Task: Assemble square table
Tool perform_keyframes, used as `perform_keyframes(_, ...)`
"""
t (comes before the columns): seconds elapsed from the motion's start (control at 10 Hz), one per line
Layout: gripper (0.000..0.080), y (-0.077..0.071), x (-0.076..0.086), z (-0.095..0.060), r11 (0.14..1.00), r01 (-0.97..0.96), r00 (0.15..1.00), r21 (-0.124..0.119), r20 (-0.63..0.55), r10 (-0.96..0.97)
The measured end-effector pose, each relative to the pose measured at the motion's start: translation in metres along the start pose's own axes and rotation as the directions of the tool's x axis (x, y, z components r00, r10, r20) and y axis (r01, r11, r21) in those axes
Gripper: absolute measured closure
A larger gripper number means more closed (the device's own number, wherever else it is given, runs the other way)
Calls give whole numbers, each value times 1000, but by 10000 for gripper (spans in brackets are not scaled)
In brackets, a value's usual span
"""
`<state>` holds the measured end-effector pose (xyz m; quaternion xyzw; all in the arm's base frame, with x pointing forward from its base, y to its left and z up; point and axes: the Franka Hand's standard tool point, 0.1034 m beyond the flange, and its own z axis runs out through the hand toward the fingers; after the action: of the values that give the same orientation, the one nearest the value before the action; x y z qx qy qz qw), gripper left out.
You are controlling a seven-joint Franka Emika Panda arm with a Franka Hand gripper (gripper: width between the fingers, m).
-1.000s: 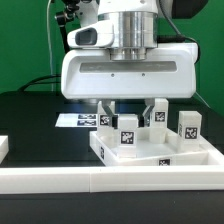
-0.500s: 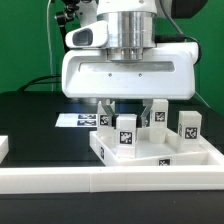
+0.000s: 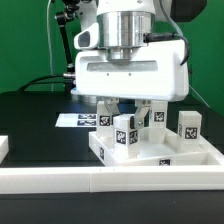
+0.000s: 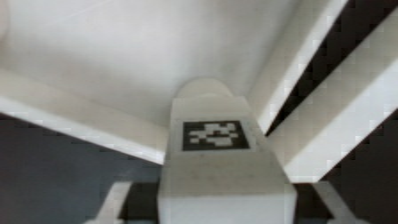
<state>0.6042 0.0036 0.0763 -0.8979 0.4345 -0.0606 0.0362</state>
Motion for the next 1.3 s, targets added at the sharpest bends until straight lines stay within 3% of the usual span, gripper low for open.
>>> perform_keyframes(0.2,509,0,0,0,985,-175,985,7,-8,175)
perform_keyframes(0.5,509,0,-1,0,893,-450,893,14,-7,450)
perform_keyframes(0.7,508,0,-2,-1,776,-631,776,15,-1,631)
perform_keyframes(1.0,508,1,1,-2,669,-743,669,19,25,743)
perform_keyframes(1.3,502,0,0,-2,702,-712,702,22,25,711)
